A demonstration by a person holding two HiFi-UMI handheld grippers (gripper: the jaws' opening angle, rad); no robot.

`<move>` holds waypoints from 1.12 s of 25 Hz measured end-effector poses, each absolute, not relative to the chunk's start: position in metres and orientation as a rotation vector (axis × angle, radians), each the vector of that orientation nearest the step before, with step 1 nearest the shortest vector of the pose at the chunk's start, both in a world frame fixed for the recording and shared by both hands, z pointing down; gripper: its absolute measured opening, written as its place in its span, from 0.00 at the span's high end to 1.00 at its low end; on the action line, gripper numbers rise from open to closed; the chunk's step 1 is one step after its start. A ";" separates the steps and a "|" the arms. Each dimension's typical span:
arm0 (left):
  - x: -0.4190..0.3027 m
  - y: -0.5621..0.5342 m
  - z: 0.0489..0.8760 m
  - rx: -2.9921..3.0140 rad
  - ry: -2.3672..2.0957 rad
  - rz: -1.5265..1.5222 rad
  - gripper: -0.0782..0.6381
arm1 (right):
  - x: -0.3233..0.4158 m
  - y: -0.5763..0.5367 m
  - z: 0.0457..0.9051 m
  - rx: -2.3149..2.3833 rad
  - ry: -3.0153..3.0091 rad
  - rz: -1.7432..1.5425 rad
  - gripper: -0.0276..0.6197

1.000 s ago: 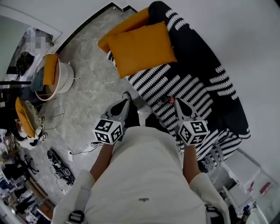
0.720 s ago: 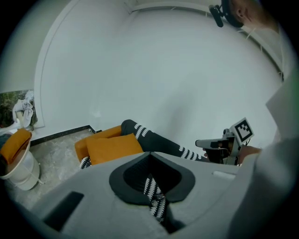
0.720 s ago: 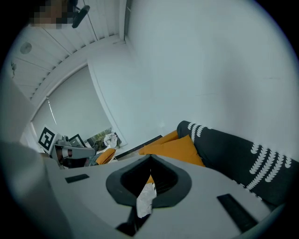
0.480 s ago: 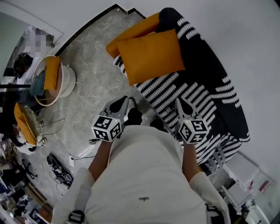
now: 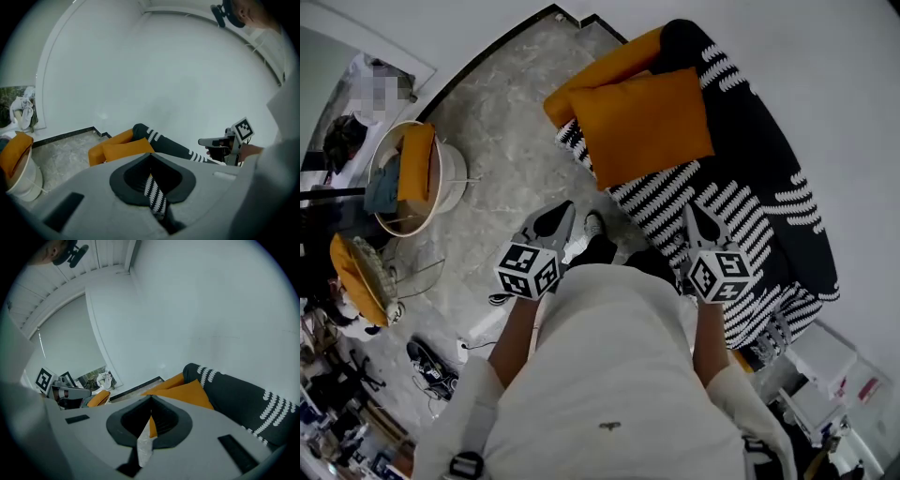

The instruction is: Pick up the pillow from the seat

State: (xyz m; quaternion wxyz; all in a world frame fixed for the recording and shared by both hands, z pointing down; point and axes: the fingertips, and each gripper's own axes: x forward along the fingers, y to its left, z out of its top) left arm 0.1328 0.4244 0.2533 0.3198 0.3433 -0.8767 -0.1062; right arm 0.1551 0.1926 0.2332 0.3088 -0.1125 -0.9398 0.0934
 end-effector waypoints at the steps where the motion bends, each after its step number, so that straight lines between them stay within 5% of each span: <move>1: 0.128 0.432 0.255 0.903 -2.301 -0.279 0.88 | 0.151 0.198 0.233 -0.292 -2.482 0.246 0.95; 28: 0.055 0.416 0.288 0.954 -2.148 -0.114 0.87 | 0.095 0.180 0.309 -0.226 -2.371 0.425 0.95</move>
